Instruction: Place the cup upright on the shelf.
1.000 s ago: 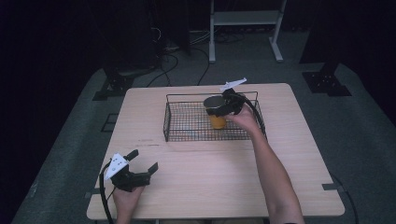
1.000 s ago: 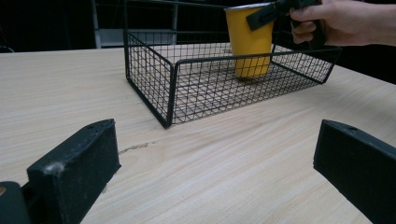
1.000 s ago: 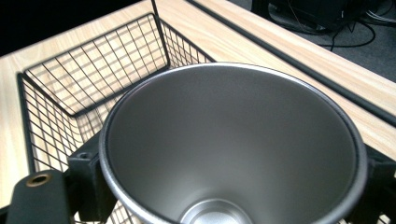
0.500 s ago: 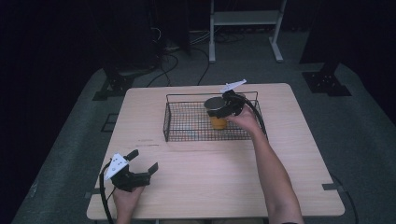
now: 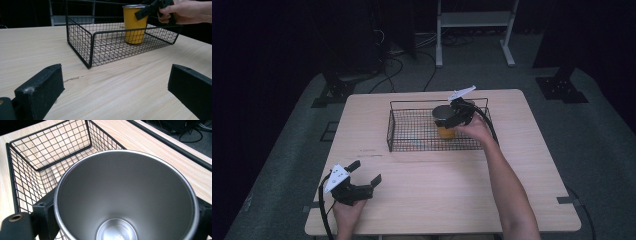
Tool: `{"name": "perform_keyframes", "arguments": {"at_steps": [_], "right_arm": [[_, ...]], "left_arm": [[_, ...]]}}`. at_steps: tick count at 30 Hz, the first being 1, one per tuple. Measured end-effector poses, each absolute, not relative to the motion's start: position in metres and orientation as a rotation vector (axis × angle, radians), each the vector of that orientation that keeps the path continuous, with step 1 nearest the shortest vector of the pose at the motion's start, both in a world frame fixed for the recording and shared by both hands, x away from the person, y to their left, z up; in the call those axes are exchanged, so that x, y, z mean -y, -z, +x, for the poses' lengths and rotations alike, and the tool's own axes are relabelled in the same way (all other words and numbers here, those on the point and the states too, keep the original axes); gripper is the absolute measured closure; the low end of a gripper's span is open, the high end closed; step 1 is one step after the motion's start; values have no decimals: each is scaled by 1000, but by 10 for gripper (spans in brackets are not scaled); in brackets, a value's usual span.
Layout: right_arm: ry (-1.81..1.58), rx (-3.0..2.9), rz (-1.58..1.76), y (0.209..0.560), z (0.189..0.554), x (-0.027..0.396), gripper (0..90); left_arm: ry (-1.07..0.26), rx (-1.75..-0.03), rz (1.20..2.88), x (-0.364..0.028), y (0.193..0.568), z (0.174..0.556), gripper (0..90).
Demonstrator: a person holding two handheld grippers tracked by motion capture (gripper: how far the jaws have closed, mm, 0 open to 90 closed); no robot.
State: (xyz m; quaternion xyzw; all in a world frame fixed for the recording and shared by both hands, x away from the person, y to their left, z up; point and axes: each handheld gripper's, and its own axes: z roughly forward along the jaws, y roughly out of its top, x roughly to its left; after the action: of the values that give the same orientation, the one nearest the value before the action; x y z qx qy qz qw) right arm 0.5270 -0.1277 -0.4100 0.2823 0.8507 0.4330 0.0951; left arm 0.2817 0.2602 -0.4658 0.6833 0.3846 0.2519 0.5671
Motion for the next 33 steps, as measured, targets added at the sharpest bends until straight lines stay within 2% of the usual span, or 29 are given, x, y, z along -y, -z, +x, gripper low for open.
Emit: {"name": "perform_keyframes", "arguments": {"at_steps": [6,12,33], "right_arm": [[-1273,-2522,847,411,525,129,23],[-1250,-2530,835,410,525,129,0],[-1324,-2501,821,397,520,137,0]], "left_arm": [[-592,-904,1607,-260,466,282,0],[-593,-904,1607,-260,466,282,0],[-595,-903,1610,-260,466,282,0]]}}
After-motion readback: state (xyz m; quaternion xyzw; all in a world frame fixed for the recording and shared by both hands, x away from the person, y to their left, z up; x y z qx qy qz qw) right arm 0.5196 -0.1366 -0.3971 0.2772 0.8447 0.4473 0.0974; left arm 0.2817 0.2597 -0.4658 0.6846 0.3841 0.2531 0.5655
